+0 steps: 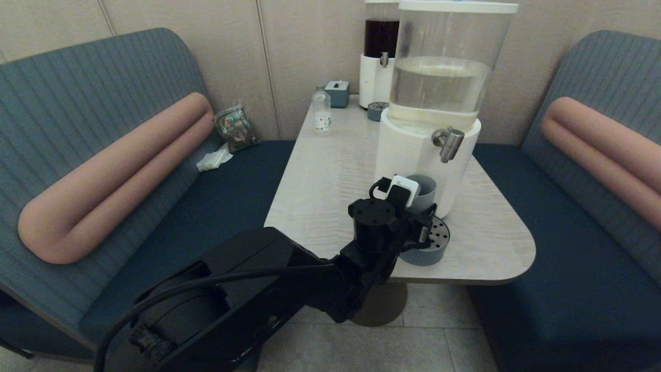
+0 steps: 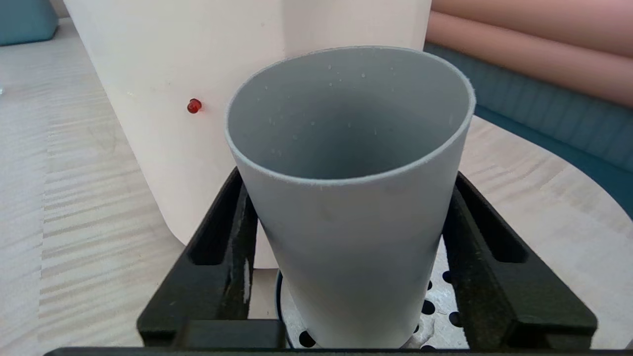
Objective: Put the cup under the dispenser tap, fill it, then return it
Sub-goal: Place the cup next to the water dispenser
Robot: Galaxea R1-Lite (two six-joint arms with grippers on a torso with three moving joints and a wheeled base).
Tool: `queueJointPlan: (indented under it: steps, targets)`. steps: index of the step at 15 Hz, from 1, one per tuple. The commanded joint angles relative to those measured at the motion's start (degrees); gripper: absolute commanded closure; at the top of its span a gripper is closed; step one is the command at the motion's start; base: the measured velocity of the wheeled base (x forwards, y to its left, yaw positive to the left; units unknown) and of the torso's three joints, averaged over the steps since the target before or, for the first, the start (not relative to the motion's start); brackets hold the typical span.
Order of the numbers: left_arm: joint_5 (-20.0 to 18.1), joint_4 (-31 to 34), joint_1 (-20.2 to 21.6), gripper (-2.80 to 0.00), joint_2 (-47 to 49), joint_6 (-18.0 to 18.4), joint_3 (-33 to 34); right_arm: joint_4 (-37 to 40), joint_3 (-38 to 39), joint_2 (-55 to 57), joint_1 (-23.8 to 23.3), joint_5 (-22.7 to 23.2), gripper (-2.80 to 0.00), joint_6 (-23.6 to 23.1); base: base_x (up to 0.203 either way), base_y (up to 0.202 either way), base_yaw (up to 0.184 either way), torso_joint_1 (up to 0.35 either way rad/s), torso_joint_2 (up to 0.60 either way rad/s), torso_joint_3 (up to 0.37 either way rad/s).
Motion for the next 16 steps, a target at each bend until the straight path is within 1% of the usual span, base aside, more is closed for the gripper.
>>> queueJointPlan:
  steps: [1, 6, 9, 11, 12, 14, 16]
  targets:
    - [0.1, -0.4, 0.0, 0.0, -0.3, 0.1, -0.1, 0.0, 0.1, 0.0, 0.0, 0.0, 0.0, 0.0, 0.0, 0.0, 0.0, 0.0, 0.0, 0.0]
    - [0.3, -0.6, -0.1, 0.0, -1.8, 0.1, 1.4, 0.0, 0.0, 0.0, 0.0, 0.0, 0.0, 0.0, 0.0, 0.0, 0.0, 0.0, 0.0, 0.0]
    - [0.3, -0.6, -0.1, 0.0, -4.4, 0.3, 3.8, 0.0, 0.0, 0.0, 0.0, 0.0, 0.0, 0.0, 0.0, 0.0, 0.0, 0.0, 0.0, 0.0]
    - [0.4, -1.0, -0.1, 0.0, -6.3, 0.8, 7.0, 0.0, 0.0, 0.0, 0.0, 0.0, 0.0, 0.0, 0.0, 0.0, 0.0, 0.0, 0.0, 0.0]
    - [0.5, -2.6, -0.1, 0.0, -7.4, 1.0, 9.4, 0.0, 0.0, 0.0, 0.0, 0.0, 0.0, 0.0, 0.0, 0.0, 0.0, 0.0, 0.0, 0.0]
    - [1.9, -6.4, -0.1, 0.0, -9.4, 2.8, 13.3, 0.0, 0.0, 0.0, 0.0, 0.0, 0.0, 0.0, 0.0, 0.0, 0.0, 0.0, 0.0, 0.0]
    - [2.4, -7.3, 0.2, 0.0, -11.1, 3.1, 16.8, 0.0, 0.0, 0.0, 0.0, 0.0, 0.0, 0.0, 0.0, 0.0, 0.0, 0.0, 0.0, 0.0]
